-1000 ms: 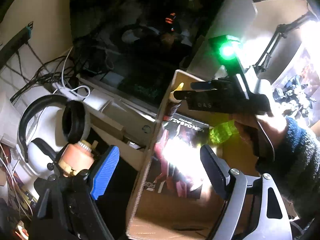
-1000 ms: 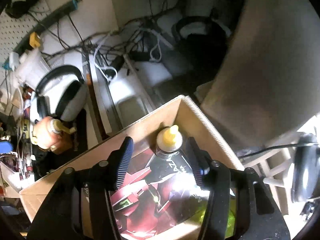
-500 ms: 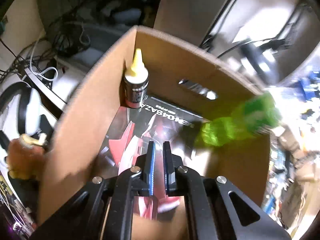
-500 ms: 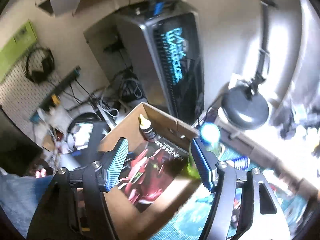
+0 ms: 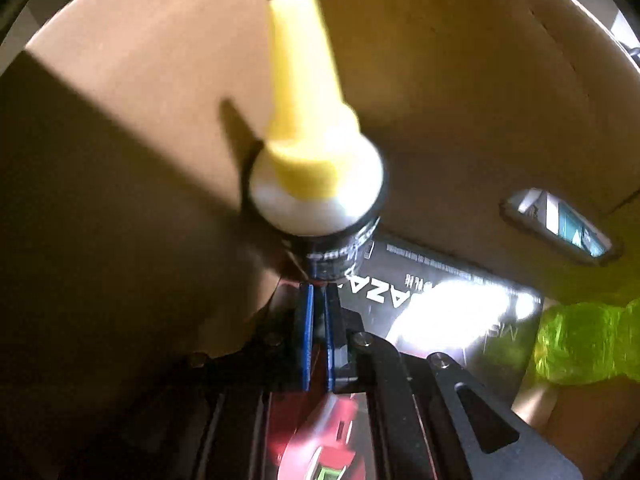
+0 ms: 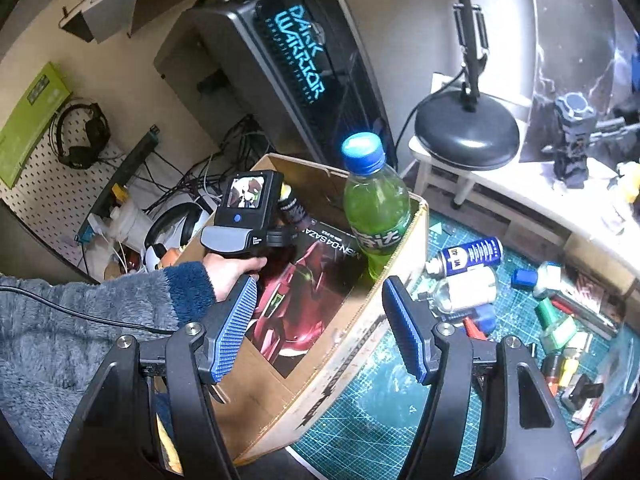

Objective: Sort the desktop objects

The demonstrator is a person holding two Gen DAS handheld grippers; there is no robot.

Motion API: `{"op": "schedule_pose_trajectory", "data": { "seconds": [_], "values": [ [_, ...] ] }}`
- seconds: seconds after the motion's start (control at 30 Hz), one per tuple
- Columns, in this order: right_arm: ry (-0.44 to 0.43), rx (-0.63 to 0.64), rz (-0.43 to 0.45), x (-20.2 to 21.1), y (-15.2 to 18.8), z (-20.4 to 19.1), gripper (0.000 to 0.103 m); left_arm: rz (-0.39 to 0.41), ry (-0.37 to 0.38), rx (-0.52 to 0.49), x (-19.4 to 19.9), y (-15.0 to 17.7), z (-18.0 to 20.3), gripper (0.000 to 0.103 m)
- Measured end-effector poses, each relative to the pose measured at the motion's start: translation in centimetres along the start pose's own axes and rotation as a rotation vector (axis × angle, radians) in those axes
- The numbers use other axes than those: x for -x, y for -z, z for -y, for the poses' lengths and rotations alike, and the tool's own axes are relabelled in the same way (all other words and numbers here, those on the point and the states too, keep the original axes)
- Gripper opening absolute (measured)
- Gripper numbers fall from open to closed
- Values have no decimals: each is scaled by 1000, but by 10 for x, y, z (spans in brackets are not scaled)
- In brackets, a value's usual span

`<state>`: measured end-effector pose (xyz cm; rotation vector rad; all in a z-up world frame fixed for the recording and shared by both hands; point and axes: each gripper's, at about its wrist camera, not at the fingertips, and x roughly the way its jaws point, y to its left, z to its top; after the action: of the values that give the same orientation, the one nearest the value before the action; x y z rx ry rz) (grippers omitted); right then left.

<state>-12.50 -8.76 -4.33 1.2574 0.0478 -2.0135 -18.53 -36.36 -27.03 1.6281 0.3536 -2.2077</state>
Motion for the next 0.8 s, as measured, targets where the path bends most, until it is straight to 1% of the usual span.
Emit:
{"op": "schedule_pose_trajectory", "data": {
  "seconds": [0.1, 0.17, 0.3, 0.33, 0.4, 0.43, 0.5, 0.53, 0.57, 0.6, 0.63, 0.73, 0.8],
  "values": [
    [6, 3, -7, 0, -2, 3, 63, 1, -10, 4, 0, -1, 0, 5],
    [9, 3, -8, -1, -4, 5, 63, -9, -7, -13, -2, 3, 1, 6],
    [21, 7, -16, -2, -6, 4, 63, -63, 32, 14, 7, 9, -2, 6],
    [22, 5, -16, -1, -6, 4, 63, -82, 49, 25, 13, 12, -3, 6],
    [17, -12, -9, 3, -4, 7, 63, -116, 112, 21, 39, 24, -1, 6],
    [14, -28, -2, 6, -2, 10, 63, -133, 146, 17, 52, 30, 0, 8],
    [13, -83, 12, 16, 8, 20, 63, -127, 231, -16, 86, 45, 7, 30],
    [20, -109, 13, 20, 15, 26, 63, -113, 277, -41, 106, 54, 11, 52],
    [26, -136, 14, 24, 22, 32, 63, -83, 320, -66, 128, 63, 15, 67],
    [40, -167, 14, 29, 31, 39, 62, -47, 352, -101, 149, 74, 20, 72],
    [63, -203, 10, 33, 42, 47, 63, -11, 379, -141, 169, 85, 24, 80],
    [145, -302, -6, 50, 77, 66, 63, 35, 436, -254, 204, 105, 43, 83],
    [194, -363, 3, 67, 103, 73, 63, 34, 463, -318, 206, 112, 66, 88]
  ]
}}
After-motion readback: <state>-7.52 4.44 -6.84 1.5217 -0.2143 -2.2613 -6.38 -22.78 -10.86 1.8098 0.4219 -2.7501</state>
